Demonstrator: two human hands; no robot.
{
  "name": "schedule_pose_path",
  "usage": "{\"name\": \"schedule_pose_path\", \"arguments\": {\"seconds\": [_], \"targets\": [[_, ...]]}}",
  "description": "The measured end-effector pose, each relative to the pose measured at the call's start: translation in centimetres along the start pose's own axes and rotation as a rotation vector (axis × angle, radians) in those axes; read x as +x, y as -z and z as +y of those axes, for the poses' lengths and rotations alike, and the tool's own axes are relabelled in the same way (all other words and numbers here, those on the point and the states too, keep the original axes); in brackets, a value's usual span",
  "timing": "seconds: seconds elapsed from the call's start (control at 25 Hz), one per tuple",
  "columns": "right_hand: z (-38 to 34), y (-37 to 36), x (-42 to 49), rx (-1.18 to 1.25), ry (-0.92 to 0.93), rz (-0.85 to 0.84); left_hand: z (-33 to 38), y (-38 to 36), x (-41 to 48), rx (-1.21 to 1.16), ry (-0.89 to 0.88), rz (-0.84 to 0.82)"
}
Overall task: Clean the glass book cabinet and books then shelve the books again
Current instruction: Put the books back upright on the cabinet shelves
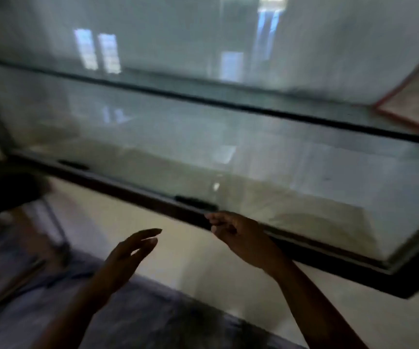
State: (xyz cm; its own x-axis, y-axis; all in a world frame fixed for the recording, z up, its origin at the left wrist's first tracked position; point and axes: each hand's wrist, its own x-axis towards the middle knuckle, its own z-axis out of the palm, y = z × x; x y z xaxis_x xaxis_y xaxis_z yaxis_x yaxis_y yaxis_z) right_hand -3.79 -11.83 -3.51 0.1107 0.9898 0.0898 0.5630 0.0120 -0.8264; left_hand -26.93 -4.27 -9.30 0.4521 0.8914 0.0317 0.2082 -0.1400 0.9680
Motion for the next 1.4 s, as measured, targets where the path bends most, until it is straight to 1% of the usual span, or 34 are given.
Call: {"name": "schedule_pose_path", "arguments": {"seconds": [0.12,0.24,0.36,0.52,0.6,0.72,0.8,0.88,1.04,1.16,1.24,1.32,1.4], "targets": [[-0.8,-11.7,3.4,-0.018,-0.022,-0.262,-7.9,8.8,-5.7,-0.011,0.241,0.268],[-4.1,-24.9,5.8,-0.028,-0.030,-0.489,-12.1,18.7,-13.1,-0.043,0.421,0.521],[-8.3,-37.0,6.8,-0.028,0.004,-0.604,-15.6,29.3,-20.5,-0.070,0.580,0.764],[-10.3,-47.5,8.8,-0.112,-0.008,-0.774,-18.6,38.6,-26.9,-0.136,0.676,0.937],[-11.9,-51.7,10.5,-0.145,-0.008,-0.794,-19.5,42.5,-27.5,-0.158,0.696,0.956],[-16.3,-57.9,13.9,-0.050,0.014,-0.761,-21.2,49.2,-25.9,-0.148,0.667,0.911],[-21.1,-62.1,17.0,0.016,0.109,-0.746,-22.6,54.8,-23.9,-0.111,0.620,0.911],[-27.0,-66.7,21.1,0.077,0.227,-0.707,-23.9,61.8,-21.3,-0.082,0.571,0.950],[-38.8,-75.4,29.7,0.101,0.479,-0.598,-26.3,76.3,-16.5,-0.099,0.487,1.000],[-44.8,-81.6,35.1,-0.038,0.653,-0.550,-28.6,85.3,-14.2,-0.079,0.477,1.011],[-48.1,-85.8,38.2,-0.136,0.716,-0.554,-30.2,90.6,-12.6,-0.063,0.473,1.002],[-50.6,-90.0,40.6,-0.241,0.716,-0.563,-31.4,95.7,-10.3,-0.048,0.433,0.976],[-51.9,-93.7,42.2,-0.341,0.646,-0.540,-31.6,100.2,-7.9,0.040,0.341,0.880]]}}
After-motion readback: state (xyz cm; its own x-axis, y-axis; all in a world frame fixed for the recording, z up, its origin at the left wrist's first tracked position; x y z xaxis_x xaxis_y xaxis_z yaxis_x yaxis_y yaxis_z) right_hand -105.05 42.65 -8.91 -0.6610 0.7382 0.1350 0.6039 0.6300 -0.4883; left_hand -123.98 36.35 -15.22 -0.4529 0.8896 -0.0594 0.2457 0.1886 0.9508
